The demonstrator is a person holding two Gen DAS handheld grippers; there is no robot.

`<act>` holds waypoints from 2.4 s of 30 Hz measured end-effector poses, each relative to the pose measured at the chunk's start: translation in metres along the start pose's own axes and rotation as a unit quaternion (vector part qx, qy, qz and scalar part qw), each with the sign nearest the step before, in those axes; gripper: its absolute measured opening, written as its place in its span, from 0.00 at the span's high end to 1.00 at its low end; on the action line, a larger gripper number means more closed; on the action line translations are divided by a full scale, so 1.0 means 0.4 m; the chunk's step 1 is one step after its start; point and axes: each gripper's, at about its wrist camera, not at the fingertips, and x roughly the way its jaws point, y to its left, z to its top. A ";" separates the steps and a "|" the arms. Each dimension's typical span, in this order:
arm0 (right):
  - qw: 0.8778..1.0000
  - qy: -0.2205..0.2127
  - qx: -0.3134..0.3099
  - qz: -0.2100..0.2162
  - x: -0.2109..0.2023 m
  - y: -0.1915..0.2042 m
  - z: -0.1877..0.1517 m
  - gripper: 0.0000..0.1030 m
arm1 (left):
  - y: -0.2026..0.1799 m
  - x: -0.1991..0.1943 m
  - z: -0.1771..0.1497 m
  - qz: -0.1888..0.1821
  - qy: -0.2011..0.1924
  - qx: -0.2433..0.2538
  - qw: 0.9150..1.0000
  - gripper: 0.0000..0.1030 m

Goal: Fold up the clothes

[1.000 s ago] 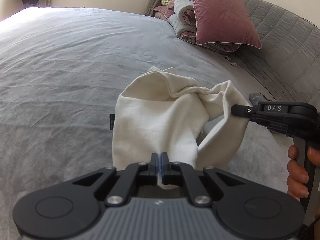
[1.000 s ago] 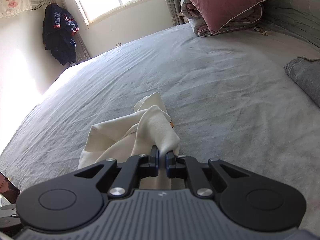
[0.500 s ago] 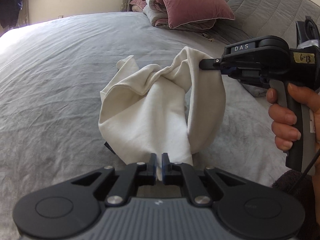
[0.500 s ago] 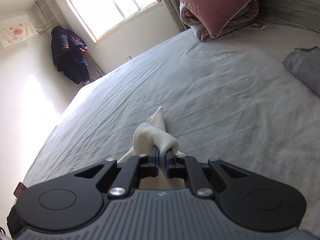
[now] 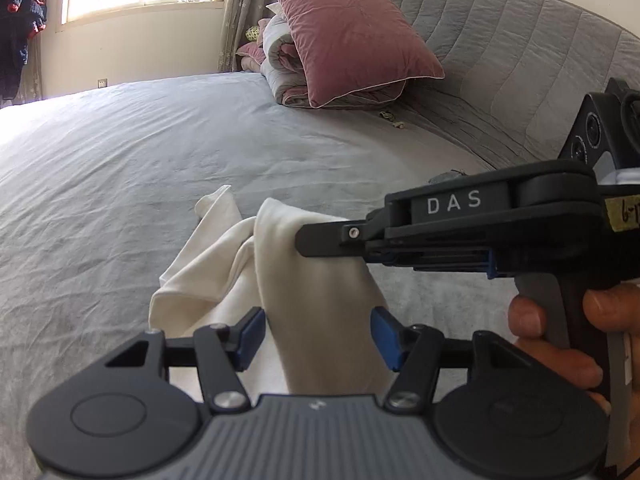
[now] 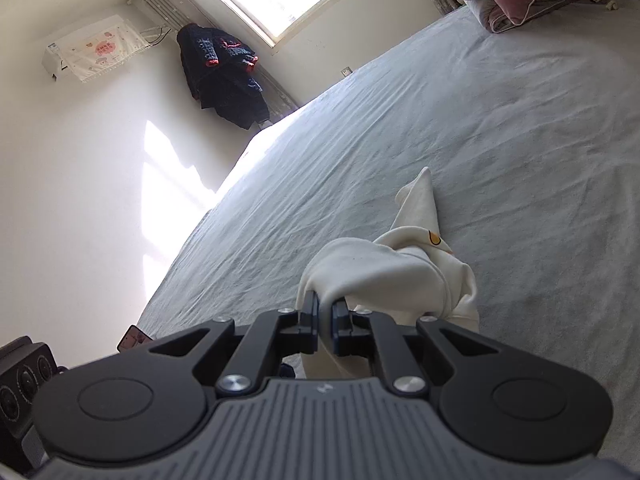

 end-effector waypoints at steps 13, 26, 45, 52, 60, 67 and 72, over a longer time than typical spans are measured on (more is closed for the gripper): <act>0.999 -0.033 -0.029 -0.031 -0.031 -0.014 0.017 0.41 | 0.064 -0.078 0.035 0.058 -0.034 -0.018 0.998 0.93; 0.997 0.026 -0.004 -0.070 0.062 -0.039 -0.021 0.41 | 0.126 -0.219 0.085 0.066 -0.082 -0.059 0.993 0.94; 0.995 0.026 0.037 -0.087 0.044 -0.073 -0.020 0.72 | -0.003 -0.215 -0.110 -0.039 0.037 0.004 0.999 0.91; 0.994 0.005 0.051 -0.099 0.024 -0.088 -0.014 0.97 | 0.018 -0.214 -0.078 -0.011 0.028 0.020 0.999 0.48; 0.996 0.014 0.053 -0.077 0.016 -0.082 -0.018 0.84 | 0.148 -0.077 -0.036 0.075 0.053 -0.034 0.995 0.38; 0.995 0.027 -0.006 -0.100 0.047 -0.046 -0.034 0.48 | 0.222 0.012 -0.044 0.086 0.045 -0.081 0.992 0.37; 0.986 0.050 -0.067 -0.145 0.099 -0.027 -0.067 0.48 | 0.275 0.067 -0.058 0.077 0.023 -0.112 0.991 0.36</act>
